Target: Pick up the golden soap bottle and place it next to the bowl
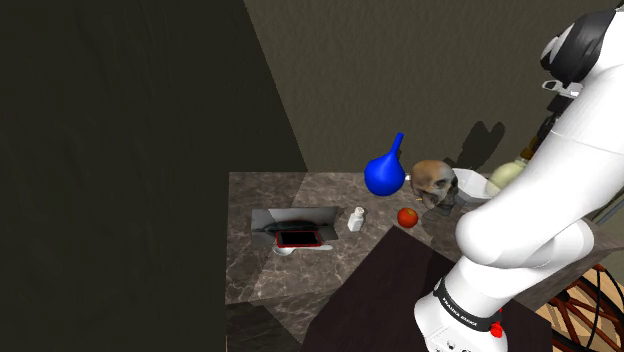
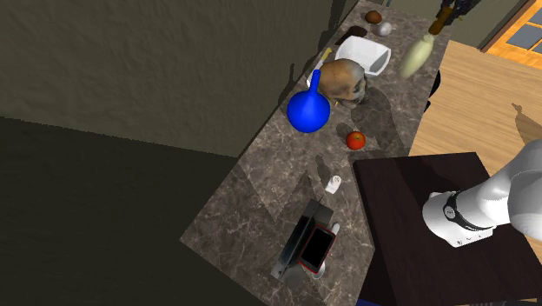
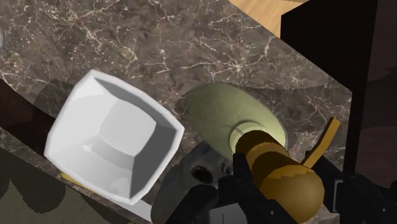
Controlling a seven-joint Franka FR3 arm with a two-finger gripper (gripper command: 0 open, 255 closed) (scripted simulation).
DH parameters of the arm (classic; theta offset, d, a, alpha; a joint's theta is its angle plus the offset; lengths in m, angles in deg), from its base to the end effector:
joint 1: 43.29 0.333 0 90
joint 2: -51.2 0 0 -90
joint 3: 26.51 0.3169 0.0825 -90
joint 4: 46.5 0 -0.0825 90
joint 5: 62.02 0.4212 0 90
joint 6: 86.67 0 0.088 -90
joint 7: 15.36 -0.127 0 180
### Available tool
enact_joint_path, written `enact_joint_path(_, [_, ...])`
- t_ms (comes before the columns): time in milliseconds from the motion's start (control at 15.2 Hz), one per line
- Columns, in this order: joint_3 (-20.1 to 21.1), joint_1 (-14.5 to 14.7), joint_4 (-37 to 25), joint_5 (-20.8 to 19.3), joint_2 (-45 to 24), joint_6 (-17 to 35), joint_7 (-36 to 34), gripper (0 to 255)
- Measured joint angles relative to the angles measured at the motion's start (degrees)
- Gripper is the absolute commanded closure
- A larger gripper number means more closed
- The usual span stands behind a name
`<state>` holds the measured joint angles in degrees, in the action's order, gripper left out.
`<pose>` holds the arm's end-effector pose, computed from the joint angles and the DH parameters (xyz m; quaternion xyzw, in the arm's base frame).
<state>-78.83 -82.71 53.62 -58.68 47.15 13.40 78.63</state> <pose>-0.0018 -0.6077 0.5035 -0.9997 -0.0139 -0.0017 0.0218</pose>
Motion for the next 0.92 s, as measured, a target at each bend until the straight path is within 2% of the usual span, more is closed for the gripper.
enact_joint_path(924, [0.18, -0.39, 9.21, 1.95, -2.14, 10.47, 1.47, 255])
